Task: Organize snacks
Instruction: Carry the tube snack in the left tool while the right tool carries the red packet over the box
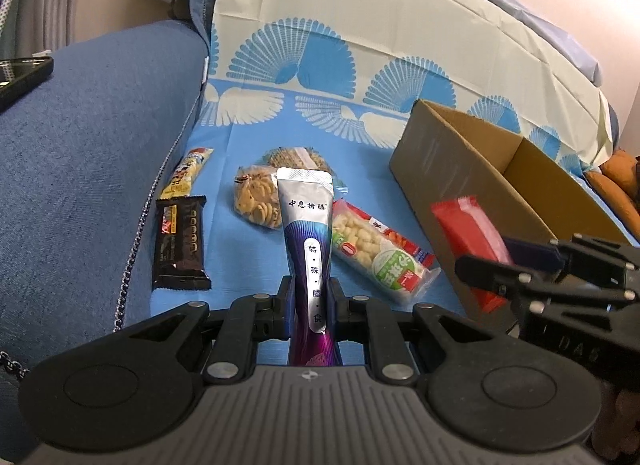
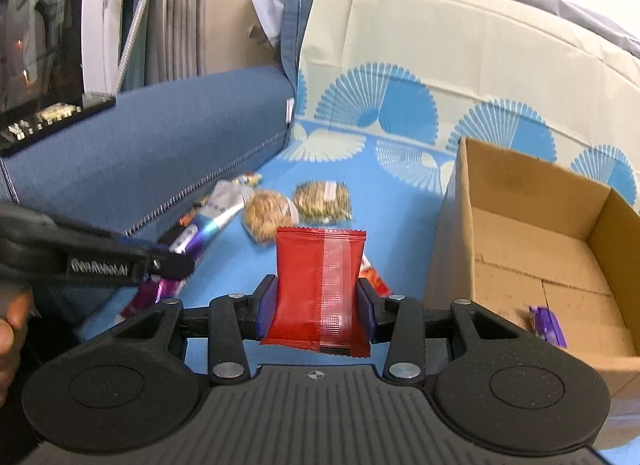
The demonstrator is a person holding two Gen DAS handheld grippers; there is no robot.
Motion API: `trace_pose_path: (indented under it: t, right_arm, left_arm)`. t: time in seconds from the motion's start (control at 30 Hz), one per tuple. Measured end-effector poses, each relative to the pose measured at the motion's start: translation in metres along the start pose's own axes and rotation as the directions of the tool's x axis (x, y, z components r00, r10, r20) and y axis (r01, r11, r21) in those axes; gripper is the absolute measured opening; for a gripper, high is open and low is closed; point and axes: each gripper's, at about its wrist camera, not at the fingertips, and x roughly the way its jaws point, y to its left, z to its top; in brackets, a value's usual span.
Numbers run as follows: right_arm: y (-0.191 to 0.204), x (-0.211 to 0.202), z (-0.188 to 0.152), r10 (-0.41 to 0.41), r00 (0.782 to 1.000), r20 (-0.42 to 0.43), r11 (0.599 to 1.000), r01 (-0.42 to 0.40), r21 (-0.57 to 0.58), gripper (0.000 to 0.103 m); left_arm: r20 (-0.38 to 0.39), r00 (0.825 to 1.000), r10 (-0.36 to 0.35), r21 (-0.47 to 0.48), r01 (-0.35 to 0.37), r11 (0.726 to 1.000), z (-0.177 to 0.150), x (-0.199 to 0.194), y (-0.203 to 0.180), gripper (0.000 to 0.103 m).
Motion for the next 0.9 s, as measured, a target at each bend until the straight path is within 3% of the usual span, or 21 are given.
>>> trace_pose_path:
  t: [0.6,0.9]
  right_arm:
    - [-0.037,-0.026,0.024,0.039,0.989,0.144,0.995,-0.051,0.082,0.043]
    - [-0.063,-0.037,0.035,0.025,0.977,0.210,0.985,-0.060,0.161,0.043]
  left_arm:
    - [-0.004,1.000,0.030,-0.140,-0.031,0.990,0.007,-0.028,0.001,0.017]
    - [0.007,0.999,0.038,-0.129,-0.037,0.991,0.028,-0.033,-0.024,0.017]
